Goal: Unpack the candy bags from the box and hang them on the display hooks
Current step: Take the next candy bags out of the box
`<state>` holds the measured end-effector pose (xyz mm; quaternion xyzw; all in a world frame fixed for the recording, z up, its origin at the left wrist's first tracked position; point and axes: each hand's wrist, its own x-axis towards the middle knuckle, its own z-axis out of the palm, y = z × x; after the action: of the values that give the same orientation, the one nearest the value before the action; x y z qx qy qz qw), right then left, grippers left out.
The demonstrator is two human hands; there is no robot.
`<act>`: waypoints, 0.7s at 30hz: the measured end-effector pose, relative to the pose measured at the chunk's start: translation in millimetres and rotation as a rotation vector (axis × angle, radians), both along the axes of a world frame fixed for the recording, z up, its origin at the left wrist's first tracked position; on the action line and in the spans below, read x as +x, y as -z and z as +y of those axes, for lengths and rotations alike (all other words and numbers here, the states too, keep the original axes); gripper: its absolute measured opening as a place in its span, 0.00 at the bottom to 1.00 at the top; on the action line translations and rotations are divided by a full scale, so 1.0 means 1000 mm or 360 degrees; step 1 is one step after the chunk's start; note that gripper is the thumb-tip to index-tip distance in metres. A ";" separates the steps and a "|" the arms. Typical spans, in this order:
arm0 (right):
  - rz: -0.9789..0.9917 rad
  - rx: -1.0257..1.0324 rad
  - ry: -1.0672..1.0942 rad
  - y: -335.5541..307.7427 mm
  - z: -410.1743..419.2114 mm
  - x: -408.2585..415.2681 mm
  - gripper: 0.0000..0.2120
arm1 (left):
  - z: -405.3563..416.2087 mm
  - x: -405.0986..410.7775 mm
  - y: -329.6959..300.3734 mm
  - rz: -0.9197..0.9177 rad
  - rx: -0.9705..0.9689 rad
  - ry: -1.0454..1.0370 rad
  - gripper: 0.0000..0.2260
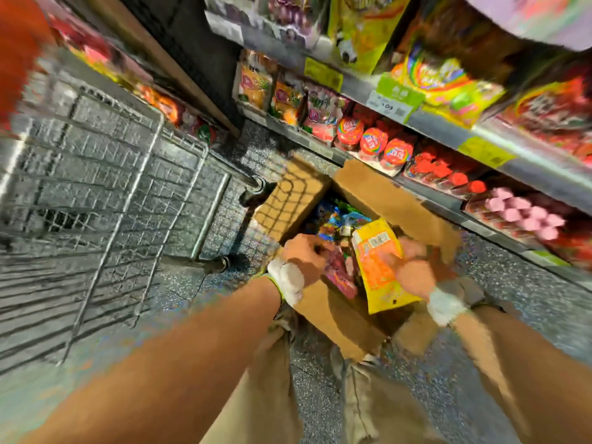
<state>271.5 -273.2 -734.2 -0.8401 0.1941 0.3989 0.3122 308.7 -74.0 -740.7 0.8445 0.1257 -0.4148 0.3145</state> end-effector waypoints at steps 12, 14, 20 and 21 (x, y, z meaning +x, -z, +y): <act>-0.0145 0.0097 0.0007 -0.185 0.011 -0.020 0.02 | 0.006 0.014 -0.196 -0.0113 -0.0131 0.0226 0.25; -0.0115 0.0134 0.0011 -0.205 0.013 -0.019 0.04 | 0.008 0.014 -0.217 -0.0117 -0.0132 0.0260 0.27; -0.0299 0.0317 0.0778 -0.271 0.006 -0.022 0.25 | 0.021 -0.001 -0.282 -0.0357 -0.0402 0.0433 0.12; -0.0323 0.0365 0.0952 -0.283 0.003 -0.022 0.26 | 0.022 -0.005 -0.292 -0.0381 -0.0423 0.0461 0.12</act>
<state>249.4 -270.0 -451.4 -0.7408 0.3538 0.2232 0.5256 304.0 -51.9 -449.0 0.8480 -0.0907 -0.3654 0.3729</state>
